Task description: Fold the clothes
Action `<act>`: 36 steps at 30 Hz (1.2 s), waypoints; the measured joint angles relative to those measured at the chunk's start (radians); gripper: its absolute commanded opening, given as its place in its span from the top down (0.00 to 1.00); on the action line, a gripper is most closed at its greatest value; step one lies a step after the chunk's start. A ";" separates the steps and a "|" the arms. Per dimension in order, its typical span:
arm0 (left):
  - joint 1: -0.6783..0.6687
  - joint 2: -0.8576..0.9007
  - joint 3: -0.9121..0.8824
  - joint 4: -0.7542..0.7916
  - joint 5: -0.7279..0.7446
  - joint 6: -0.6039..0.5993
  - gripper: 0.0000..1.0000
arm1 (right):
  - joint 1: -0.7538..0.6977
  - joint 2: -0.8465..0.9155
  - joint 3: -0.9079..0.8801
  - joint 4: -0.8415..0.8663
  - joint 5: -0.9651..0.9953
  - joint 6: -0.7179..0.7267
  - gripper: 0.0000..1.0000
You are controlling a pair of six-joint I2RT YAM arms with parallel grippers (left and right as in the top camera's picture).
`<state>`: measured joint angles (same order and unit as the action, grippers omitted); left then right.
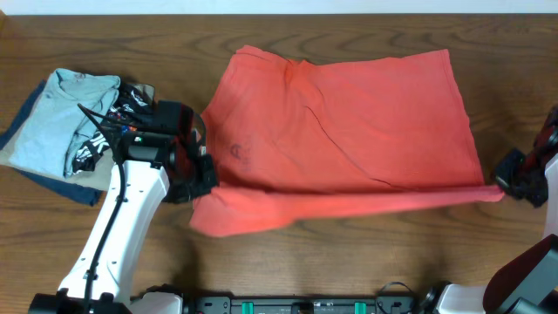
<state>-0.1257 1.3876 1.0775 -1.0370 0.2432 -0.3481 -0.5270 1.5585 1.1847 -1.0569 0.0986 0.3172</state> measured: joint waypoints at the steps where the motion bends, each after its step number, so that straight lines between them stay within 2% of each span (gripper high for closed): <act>1: 0.005 0.005 0.000 0.032 0.006 -0.015 0.94 | 0.000 0.000 -0.001 0.025 -0.012 0.000 0.98; 13: 0.014 0.177 0.000 0.283 0.039 -0.100 0.94 | 0.035 0.070 -0.005 0.326 -0.161 -0.037 0.98; 20: 0.036 0.195 -0.001 0.414 0.039 -0.188 0.94 | 0.080 0.127 -0.005 0.465 -0.218 -0.043 0.93; 23: 0.039 0.195 -0.001 0.451 0.039 -0.210 0.94 | 0.089 0.151 -0.005 0.484 -0.226 -0.043 0.87; 25: 0.039 0.195 -0.001 0.471 0.038 -0.219 0.93 | 0.092 0.167 -0.005 0.487 -0.227 -0.041 0.73; 27: 0.039 0.195 -0.001 0.480 0.035 -0.232 0.83 | 0.094 0.188 -0.005 0.473 -0.227 -0.049 0.65; 28: 0.039 0.195 -0.001 0.480 0.030 -0.237 0.66 | 0.095 0.197 -0.005 0.465 -0.225 -0.047 0.64; 29: 0.039 0.195 -0.001 0.476 0.023 -0.244 0.56 | 0.095 0.207 -0.005 0.450 -0.221 -0.050 0.64; 30: 0.039 0.195 -0.001 0.470 0.019 -0.255 0.51 | 0.095 0.219 -0.005 0.435 -0.216 -0.051 0.64; 34: 0.039 0.195 -0.001 0.428 0.013 -0.284 0.44 | 0.095 0.265 -0.005 0.379 -0.195 -0.053 0.70; 36: 0.034 0.195 -0.001 0.405 0.014 -0.285 0.44 | 0.095 0.298 -0.005 0.356 -0.187 -0.054 0.76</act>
<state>-0.0914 1.5822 1.0767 -0.6323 0.2573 -0.6327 -0.4320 1.8561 1.1797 -0.7013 -0.0883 0.2634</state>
